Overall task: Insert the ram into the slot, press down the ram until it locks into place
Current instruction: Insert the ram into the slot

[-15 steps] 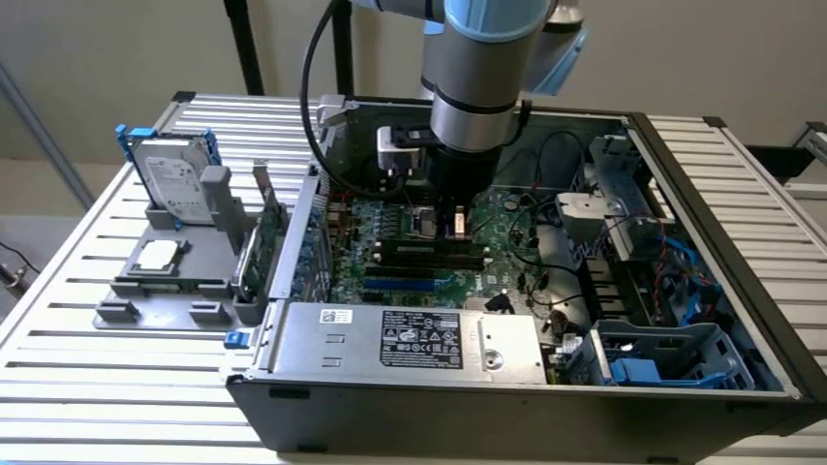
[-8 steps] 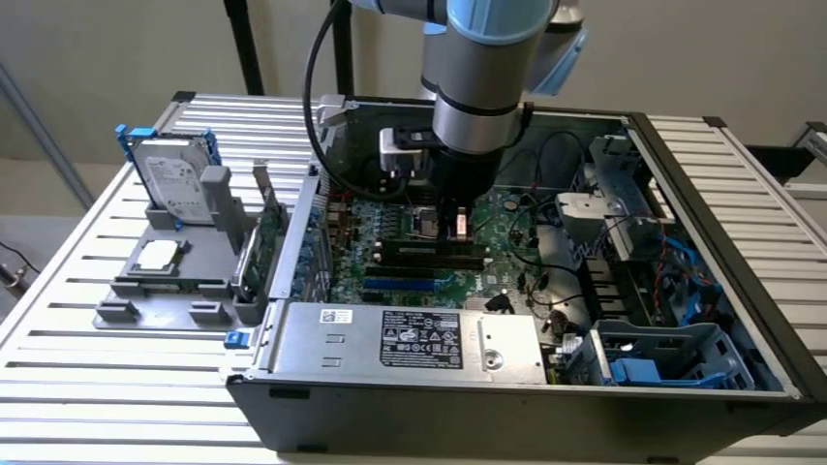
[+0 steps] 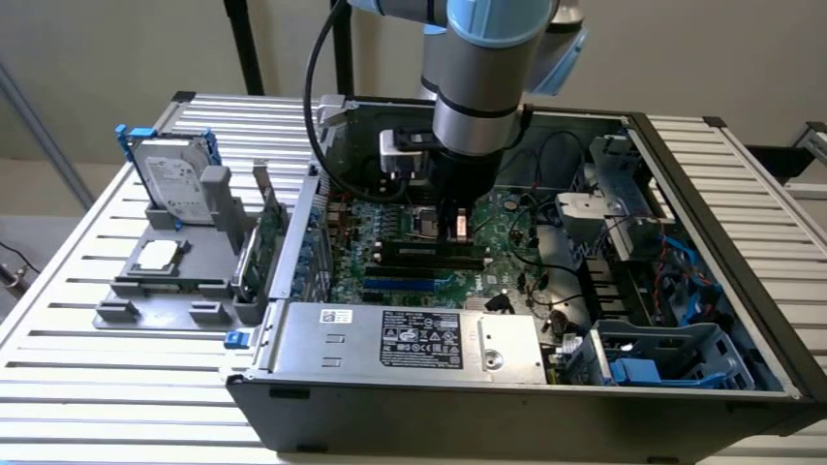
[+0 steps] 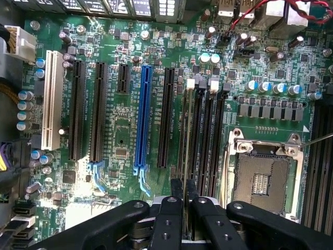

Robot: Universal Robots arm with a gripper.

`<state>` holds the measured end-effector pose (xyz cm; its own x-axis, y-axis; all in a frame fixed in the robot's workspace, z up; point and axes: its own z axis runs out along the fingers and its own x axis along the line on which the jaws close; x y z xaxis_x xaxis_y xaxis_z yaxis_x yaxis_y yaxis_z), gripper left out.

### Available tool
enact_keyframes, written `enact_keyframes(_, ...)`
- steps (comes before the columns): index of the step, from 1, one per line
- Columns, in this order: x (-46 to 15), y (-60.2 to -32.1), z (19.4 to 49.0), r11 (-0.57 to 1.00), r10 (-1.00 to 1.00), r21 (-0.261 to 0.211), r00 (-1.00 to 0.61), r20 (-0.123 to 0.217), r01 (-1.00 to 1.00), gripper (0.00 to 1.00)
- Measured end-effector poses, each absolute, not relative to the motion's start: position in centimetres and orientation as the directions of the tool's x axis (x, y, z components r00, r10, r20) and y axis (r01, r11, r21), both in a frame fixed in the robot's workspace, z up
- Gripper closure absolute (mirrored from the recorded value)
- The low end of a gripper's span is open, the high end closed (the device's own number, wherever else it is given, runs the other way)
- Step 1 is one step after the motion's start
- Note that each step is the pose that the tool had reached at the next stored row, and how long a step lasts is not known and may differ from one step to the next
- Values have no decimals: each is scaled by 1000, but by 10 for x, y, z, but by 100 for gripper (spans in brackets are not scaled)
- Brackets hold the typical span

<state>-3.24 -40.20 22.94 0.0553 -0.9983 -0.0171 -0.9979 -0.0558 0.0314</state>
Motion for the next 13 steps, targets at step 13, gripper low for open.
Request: enact_keyframes(13,-32,-402,227,-38,-999,30,37,-17,-999,86)
